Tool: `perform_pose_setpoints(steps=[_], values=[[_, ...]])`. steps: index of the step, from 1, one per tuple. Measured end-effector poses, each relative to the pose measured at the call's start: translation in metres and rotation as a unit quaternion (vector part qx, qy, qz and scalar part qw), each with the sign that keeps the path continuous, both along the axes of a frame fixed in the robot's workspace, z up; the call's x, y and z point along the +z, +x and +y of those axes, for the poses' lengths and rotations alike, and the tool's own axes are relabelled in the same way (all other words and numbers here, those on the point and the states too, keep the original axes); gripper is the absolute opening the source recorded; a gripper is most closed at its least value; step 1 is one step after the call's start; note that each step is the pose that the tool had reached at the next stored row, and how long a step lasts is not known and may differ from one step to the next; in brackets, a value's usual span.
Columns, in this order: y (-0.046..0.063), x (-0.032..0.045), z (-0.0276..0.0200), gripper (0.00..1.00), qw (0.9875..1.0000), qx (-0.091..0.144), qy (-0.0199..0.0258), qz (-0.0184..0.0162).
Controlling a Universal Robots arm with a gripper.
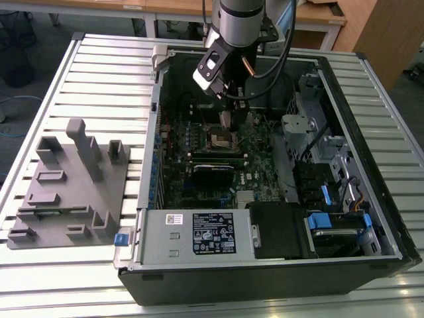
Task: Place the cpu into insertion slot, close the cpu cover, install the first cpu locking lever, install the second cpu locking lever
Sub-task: 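Place the cpu into insertion slot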
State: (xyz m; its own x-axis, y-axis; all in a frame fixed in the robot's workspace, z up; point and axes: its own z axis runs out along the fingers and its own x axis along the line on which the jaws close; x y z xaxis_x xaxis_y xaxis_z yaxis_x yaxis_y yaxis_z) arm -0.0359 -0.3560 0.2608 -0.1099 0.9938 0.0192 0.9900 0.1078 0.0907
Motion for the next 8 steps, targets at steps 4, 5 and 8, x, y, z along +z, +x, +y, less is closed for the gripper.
perform_pose_setpoints(steps=[4, 5, 8], values=[[0.0, -0.0004, 0.0001, 0.54, 0.9999, -0.016, 0.0, 0.0], [0.0, -0.0006, 0.0, 0.54, 0.9997, -0.025, -0.0001, 0.0], [0.0, -0.0015, 0.0, 0.54, 0.9986, -0.052, 0.0, 0.0]])
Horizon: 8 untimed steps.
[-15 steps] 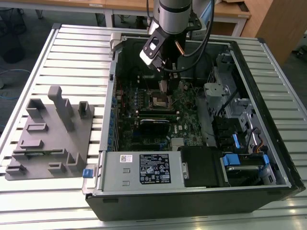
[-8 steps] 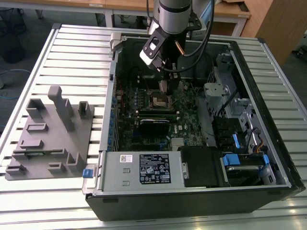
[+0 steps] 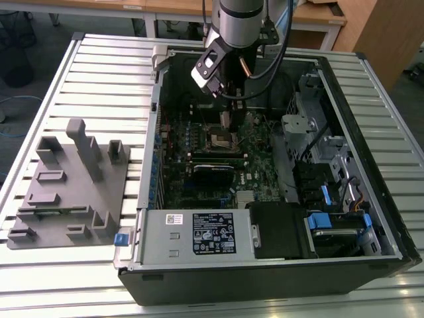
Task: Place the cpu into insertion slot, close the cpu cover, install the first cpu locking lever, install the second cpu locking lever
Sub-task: 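Place the cpu into insertion slot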
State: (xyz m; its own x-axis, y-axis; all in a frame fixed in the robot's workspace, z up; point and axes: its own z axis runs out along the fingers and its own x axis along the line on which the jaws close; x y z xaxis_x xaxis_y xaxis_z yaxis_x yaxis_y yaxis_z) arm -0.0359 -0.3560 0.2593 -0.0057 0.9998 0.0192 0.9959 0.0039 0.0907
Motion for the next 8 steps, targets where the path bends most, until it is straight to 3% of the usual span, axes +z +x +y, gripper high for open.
perform_pose_setpoints(steps=[6, 8], values=[[0.0, -0.0002, 0.0, 0.54, 1.0, -0.008, 0.0, 0.0003], [-0.0001, -0.0012, 0.0, 0.54, 1.0, -0.008, 0.0001, 0.0052]])
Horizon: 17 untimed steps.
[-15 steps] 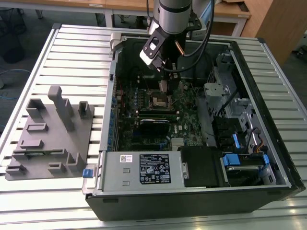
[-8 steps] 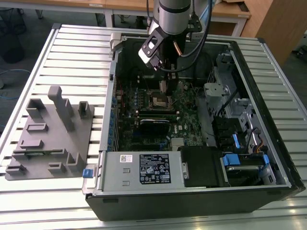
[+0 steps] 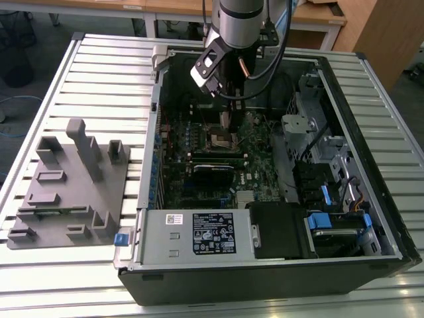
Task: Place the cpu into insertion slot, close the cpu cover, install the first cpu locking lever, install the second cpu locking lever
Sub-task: 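Place the cpu into insertion slot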
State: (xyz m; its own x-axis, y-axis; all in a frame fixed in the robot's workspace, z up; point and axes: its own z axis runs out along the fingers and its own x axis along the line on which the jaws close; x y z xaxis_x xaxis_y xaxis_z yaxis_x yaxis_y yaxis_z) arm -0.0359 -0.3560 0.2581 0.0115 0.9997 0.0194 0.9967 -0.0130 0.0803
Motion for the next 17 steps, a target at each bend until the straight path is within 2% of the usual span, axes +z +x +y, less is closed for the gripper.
perform_pose_setpoints(steps=[3, 5, 11, 17], values=[[0.0001, -0.0014, 0.0, 0.54, 0.9999, 0.0, -0.0001, 0.0106], [0.0, -0.0017, 0.0, 0.54, 0.9999, 0.0, -0.0002, 0.0141], [-0.0005, -0.002, 0.0003, 0.54, 0.9999, 0.0, 0.0, 0.0143], [-0.0079, -0.0047, 0.0022, 0.54, 0.9999, 0.0, -0.0002, 0.0143]])
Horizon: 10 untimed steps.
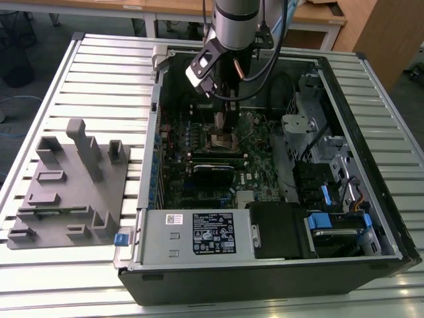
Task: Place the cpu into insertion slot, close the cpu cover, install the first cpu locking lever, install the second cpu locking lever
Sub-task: 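Place the cpu into insertion slot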
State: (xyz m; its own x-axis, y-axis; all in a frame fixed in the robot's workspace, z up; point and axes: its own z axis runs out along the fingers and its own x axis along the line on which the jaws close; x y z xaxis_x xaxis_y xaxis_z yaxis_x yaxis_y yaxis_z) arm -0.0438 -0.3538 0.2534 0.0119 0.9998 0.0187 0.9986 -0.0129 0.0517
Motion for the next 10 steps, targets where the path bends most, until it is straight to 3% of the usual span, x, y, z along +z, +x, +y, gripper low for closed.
perform_pose_setpoints(steps=[5, 10], values=[[0.0, -0.0065, 0.0024, 0.54, 1.0, 0.0, 0.0, 0.0], [0.0, -0.0075, 0.0028, 0.54, 1.0, 0.0, -0.0001, 0.0]])
